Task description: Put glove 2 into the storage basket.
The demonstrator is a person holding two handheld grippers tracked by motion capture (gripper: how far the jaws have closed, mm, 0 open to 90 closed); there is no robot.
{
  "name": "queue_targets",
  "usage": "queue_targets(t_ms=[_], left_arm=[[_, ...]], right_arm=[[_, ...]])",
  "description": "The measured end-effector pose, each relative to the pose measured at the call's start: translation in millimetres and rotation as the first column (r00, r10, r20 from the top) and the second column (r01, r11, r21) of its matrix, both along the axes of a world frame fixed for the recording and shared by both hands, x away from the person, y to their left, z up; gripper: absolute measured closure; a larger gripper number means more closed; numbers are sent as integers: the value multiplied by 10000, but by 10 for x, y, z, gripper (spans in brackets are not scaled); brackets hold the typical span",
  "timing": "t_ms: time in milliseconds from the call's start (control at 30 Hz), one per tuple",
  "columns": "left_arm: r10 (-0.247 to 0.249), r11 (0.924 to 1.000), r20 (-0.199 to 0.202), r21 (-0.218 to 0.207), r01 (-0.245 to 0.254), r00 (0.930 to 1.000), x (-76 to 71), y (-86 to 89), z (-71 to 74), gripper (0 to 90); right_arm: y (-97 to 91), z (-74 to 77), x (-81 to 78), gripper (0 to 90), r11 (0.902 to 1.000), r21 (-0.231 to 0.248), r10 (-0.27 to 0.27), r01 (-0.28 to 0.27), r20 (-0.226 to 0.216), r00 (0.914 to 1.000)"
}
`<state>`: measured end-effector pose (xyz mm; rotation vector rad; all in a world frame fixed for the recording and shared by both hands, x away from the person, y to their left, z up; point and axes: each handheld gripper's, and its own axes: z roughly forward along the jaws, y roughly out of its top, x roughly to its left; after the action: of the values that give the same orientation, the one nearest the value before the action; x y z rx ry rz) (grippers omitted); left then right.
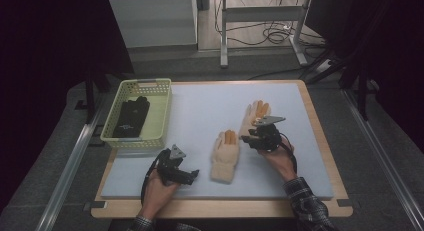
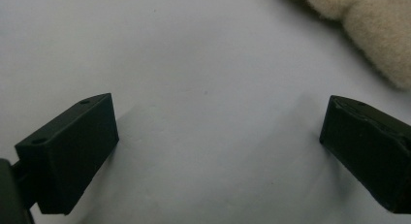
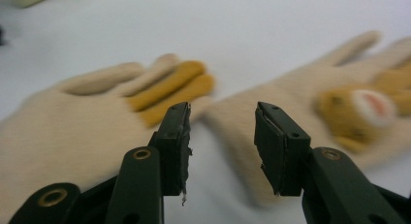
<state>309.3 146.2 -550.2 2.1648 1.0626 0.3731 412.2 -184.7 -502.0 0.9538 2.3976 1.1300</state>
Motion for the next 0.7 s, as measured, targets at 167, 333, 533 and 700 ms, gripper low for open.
queue_targets(t_ms=[167, 333, 533, 700], left_arm=[[9, 10000, -5, -5, -9, 10000, -1, 0, 0, 4], [29, 10000, -18, -19, -29, 10000, -2, -1, 0, 4], [15, 10000, 1, -24, -15, 10000, 1, -1, -1, 4], [55, 10000, -5, -65, -55, 10000, -2, -4, -2, 4]], right_arm=[[-164, 66, 171, 542, 9973, -153, -715, 717, 144, 9973], [-257, 49, 384, 486, 9917, -140, -1276, 1279, 212, 9916], [-241, -43, 596, 359, 9873, -245, -1564, 1568, 178, 9875], [-202, -152, 713, 353, 9826, -738, -1697, 1703, 149, 9854]])
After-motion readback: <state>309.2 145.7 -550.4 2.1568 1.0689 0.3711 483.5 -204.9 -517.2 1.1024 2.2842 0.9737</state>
